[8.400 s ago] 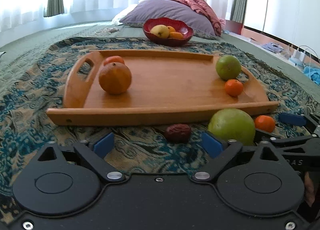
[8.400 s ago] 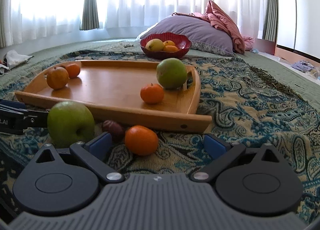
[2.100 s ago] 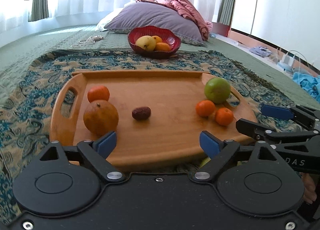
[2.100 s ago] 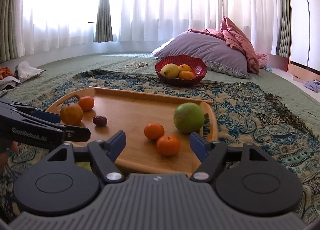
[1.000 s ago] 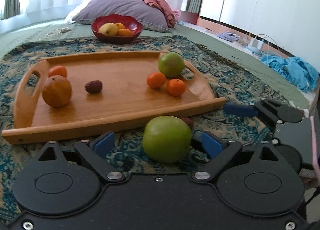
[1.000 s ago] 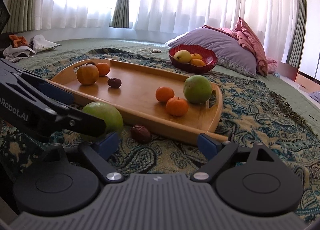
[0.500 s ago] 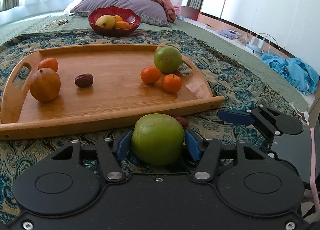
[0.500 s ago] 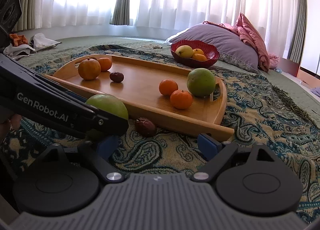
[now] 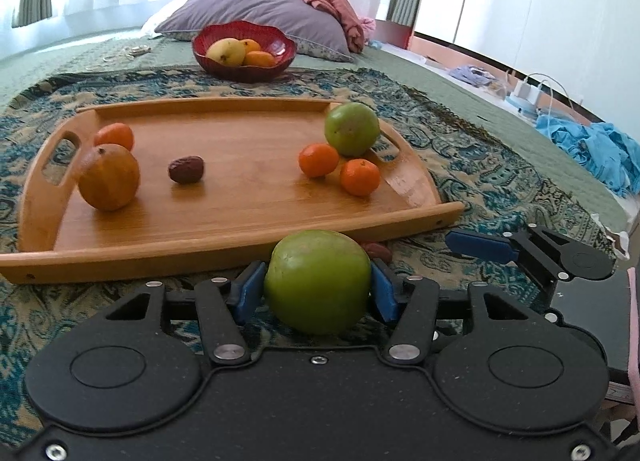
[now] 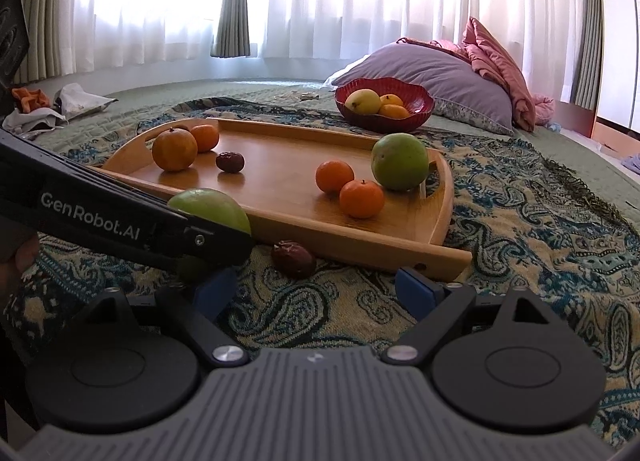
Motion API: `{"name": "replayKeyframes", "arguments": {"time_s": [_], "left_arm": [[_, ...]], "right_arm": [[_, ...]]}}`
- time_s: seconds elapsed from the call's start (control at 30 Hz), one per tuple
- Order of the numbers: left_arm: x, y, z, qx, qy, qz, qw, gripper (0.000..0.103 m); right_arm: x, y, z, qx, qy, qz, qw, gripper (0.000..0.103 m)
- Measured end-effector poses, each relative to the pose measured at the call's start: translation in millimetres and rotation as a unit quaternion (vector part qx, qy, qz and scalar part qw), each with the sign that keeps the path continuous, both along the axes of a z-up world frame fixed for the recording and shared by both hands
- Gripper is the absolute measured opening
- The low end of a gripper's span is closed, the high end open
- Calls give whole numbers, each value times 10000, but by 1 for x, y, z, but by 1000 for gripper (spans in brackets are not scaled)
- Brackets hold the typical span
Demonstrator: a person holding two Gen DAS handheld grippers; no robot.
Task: Organize fruits
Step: 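Close the left gripper on the pomelo while the right gripper grasps the date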
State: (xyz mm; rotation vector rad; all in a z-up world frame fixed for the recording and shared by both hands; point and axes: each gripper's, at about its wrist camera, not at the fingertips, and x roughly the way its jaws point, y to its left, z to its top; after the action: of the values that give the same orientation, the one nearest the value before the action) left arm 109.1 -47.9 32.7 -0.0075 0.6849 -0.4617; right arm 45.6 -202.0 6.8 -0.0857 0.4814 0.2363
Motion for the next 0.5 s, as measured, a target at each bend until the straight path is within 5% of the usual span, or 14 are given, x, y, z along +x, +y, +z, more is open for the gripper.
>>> {"name": "replayKeyframes", "arguments": {"time_s": [0.5], "left_arm": [[1, 25, 9, 144, -235, 408, 9988, 54]], "right_arm": [[12, 4, 4, 536, 178, -283, 9980, 85]]}}
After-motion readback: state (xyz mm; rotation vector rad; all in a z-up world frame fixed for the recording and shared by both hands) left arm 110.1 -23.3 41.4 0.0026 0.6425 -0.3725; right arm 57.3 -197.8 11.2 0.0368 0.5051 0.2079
